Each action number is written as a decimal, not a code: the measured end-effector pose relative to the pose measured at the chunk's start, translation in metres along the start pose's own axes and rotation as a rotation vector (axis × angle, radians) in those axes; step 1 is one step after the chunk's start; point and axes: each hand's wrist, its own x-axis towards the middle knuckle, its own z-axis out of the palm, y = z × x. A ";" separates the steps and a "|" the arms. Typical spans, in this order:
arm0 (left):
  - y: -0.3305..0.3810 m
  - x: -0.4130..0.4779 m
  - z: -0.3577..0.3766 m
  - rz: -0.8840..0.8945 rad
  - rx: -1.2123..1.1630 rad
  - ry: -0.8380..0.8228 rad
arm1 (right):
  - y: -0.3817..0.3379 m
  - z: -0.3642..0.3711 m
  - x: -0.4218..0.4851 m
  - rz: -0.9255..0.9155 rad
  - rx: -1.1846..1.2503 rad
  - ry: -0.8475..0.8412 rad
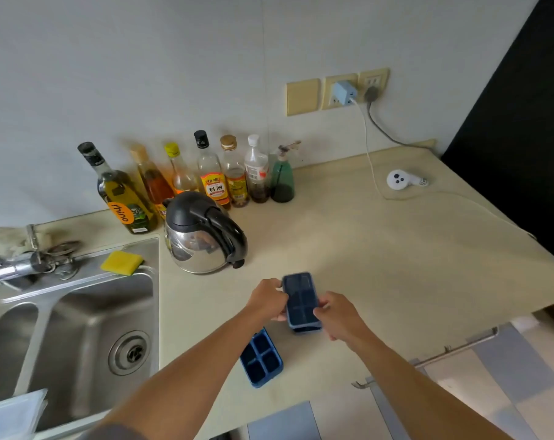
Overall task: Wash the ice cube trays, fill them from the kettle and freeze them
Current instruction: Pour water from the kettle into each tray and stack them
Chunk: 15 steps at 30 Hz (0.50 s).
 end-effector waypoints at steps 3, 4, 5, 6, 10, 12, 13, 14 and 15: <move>-0.004 0.004 0.006 -0.017 0.039 -0.039 | 0.010 0.003 0.003 0.050 0.005 -0.013; -0.006 0.006 0.007 -0.013 0.052 -0.040 | 0.012 0.003 0.003 0.052 0.005 -0.011; -0.008 0.008 0.008 -0.007 0.062 -0.036 | 0.013 0.003 0.004 0.048 -0.001 -0.005; -0.009 0.009 0.008 -0.001 0.073 -0.032 | 0.013 0.003 0.003 0.039 -0.042 0.010; -0.013 0.009 -0.002 0.125 0.216 0.111 | 0.008 0.000 -0.005 -0.093 -0.227 0.179; -0.017 0.003 -0.017 0.223 0.314 0.235 | -0.004 0.002 -0.015 -0.186 -0.169 0.172; -0.021 -0.002 -0.027 0.255 0.362 0.287 | -0.011 0.004 -0.019 -0.229 -0.152 0.133; -0.027 -0.006 -0.036 0.270 0.411 0.329 | -0.017 0.008 -0.025 -0.266 -0.155 0.079; -0.034 -0.011 -0.045 0.269 0.464 0.355 | -0.022 0.012 -0.030 -0.289 -0.169 0.016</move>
